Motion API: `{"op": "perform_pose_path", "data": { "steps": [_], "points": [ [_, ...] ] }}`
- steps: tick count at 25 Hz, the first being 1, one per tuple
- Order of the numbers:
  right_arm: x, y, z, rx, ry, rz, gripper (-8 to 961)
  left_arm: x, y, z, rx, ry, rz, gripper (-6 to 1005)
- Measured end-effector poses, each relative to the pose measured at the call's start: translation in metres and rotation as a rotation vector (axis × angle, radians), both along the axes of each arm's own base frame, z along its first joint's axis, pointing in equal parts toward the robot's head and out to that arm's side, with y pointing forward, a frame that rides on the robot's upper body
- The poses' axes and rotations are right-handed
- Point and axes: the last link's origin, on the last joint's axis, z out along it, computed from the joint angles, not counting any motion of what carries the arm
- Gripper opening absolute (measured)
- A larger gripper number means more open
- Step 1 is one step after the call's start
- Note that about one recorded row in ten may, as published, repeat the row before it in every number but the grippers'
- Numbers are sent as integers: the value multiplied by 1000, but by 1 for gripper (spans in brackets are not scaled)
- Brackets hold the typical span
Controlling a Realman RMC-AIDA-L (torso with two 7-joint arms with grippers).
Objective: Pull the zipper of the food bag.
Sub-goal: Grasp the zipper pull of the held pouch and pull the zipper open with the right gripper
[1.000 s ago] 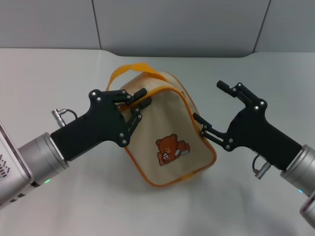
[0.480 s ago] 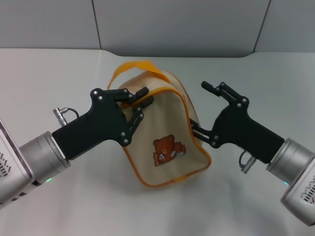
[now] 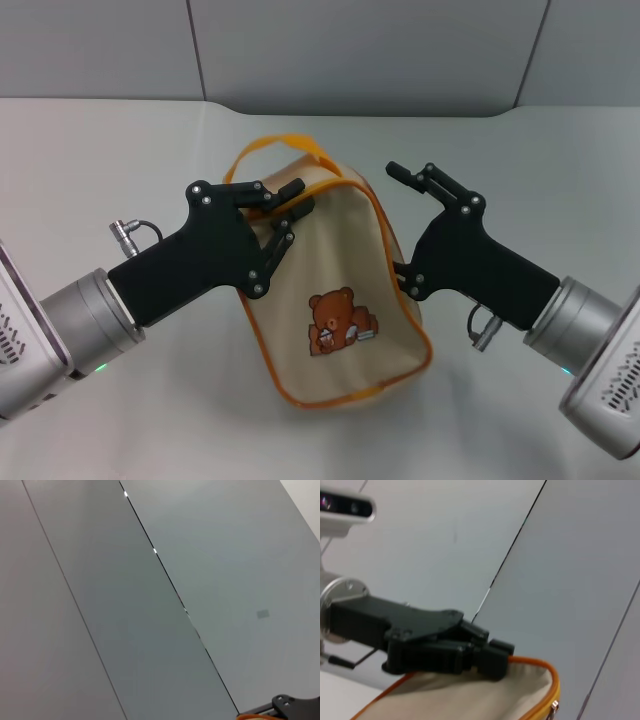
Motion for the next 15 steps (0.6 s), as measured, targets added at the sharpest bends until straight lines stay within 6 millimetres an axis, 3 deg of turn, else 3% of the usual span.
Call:
{"op": "perform_pose_path", "data": {
  "steps": [7, 15],
  "points": [
    [1, -6, 4, 10, 36, 4, 773, 0, 0, 0, 0, 1, -1, 97],
    [0, -8, 0, -5, 39, -2, 538, 0, 0, 0, 0, 1, -1, 94]
  ]
}}
